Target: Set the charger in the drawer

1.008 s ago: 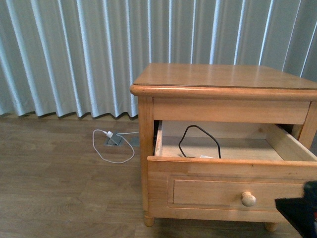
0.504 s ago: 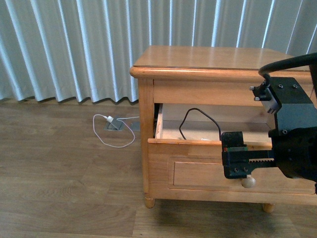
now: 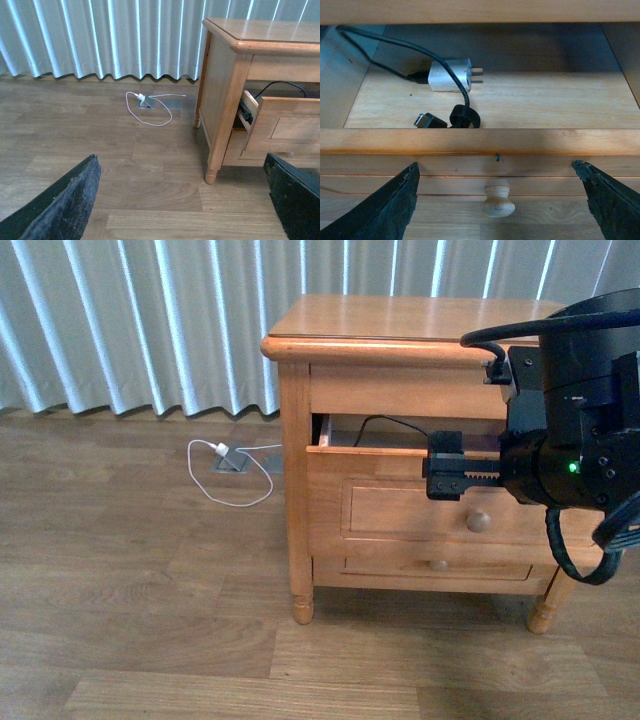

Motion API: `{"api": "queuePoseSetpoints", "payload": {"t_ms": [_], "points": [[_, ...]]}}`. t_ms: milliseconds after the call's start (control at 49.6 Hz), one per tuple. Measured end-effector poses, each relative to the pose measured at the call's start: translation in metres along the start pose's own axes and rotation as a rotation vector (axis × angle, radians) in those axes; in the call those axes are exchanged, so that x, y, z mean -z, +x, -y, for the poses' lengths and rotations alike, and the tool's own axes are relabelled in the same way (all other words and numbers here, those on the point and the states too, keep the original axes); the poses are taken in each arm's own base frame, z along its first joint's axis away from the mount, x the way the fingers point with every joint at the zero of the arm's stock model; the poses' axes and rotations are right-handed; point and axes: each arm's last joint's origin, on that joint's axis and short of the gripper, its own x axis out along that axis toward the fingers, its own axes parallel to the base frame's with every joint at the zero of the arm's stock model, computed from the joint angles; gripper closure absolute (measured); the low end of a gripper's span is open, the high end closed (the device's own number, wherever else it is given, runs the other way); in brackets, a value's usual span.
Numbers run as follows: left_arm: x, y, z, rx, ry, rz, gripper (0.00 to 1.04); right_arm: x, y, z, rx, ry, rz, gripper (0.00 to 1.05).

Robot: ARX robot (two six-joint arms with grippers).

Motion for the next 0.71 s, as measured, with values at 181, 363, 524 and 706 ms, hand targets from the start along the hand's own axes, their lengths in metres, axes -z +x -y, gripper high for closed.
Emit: {"api": "queuePoseSetpoints", "payload": {"t_ms": [181,363,524,706], "points": [[0.000,0.000,0.000,0.000,0.000,0.000,0.06,-0.005,0.025,0.002,0.027,0.016,0.036,0.09],[0.000,0.000,0.000,0.000,0.000,0.000,0.06,-0.011,0.046,0.002,0.055,0.027,0.072,0.09],[0.000,0.000,0.000,0.000,0.000,0.000,0.06,-0.017,0.063,0.002,0.087,0.040,0.106,0.09],[0.000,0.000,0.000,0.000,0.000,0.000,0.06,-0.024,0.076,0.002,0.127,0.049,0.170,0.09]]}}
